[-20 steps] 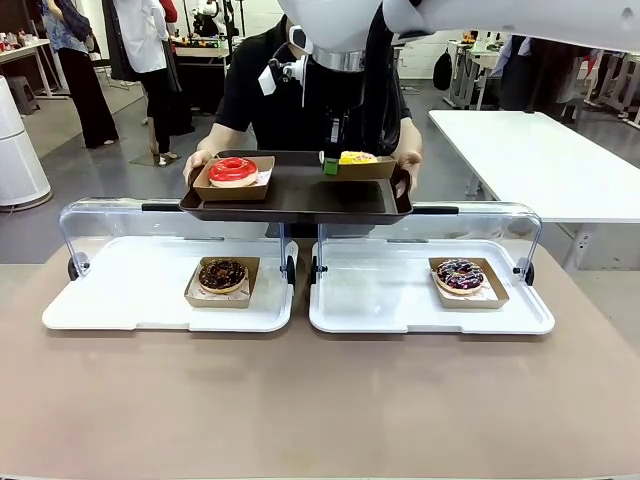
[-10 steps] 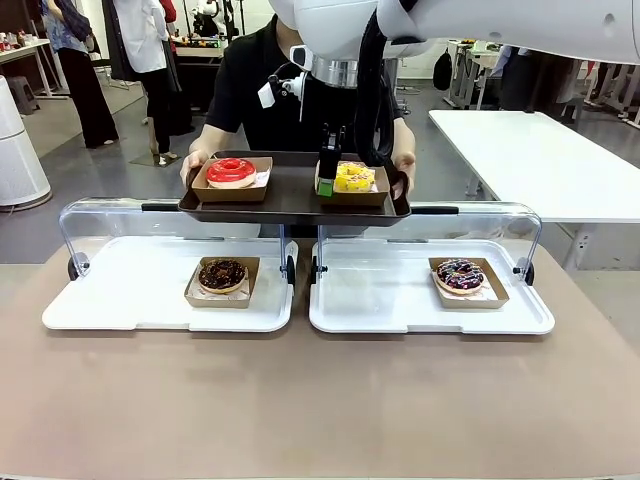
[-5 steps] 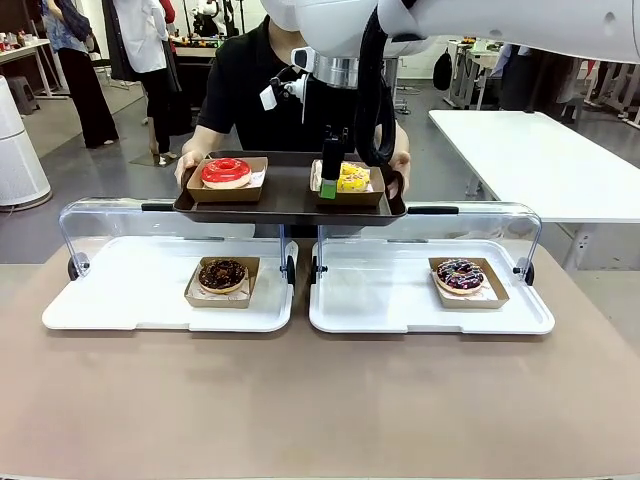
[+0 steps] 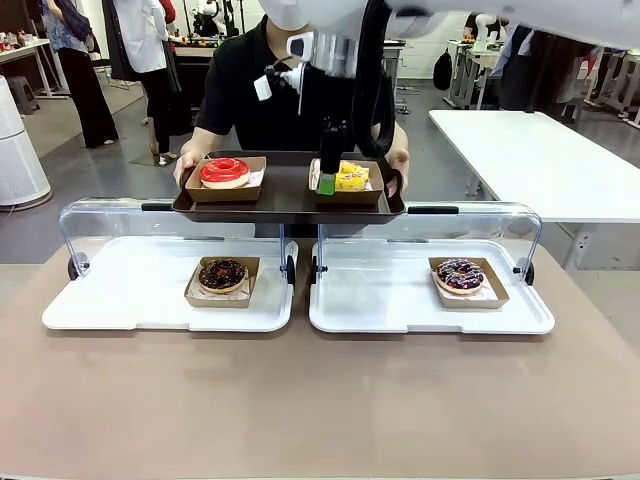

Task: Provide the desired donut to the person.
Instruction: Place the picked Paper togo box onto the Handle tray extended by the person.

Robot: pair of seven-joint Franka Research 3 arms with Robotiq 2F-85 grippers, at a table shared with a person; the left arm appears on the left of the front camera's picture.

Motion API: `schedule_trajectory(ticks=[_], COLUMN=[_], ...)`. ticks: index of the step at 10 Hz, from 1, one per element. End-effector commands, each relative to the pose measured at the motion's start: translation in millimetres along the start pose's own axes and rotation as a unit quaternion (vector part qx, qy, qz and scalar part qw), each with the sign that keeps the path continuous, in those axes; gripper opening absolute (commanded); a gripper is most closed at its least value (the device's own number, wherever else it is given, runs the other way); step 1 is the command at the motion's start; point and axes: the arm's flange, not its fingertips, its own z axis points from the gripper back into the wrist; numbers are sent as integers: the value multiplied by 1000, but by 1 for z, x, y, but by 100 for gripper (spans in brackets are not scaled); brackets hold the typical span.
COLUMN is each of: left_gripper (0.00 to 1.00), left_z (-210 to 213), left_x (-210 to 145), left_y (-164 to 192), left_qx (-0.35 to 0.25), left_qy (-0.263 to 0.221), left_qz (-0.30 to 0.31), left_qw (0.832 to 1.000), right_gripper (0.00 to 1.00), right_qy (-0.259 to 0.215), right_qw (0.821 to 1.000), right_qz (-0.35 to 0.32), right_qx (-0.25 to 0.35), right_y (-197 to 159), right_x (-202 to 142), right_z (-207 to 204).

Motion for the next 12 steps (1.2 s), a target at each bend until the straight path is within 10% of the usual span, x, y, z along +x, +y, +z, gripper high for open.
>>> schedule_trajectory(ticks=[1,6,12], left_gripper=[100,100,100], left_z=[1,1,1], left_x=[0,0,0], left_y=[-2,-2,-2], left_qx=[1,1,1], left_qy=[0,0,0], left_qz=[-2,-2,-2], left_qw=[1000,1000,1000], right_gripper=[100,100,100], right_qy=[4,-24,-21], right_qw=[1000,1000,999], right_qz=[2,4,-27], right_qx=[10,-12,4], right_y=[57,97,86], right_x=[-80,-229,-264], right_z=[24,14,-5])
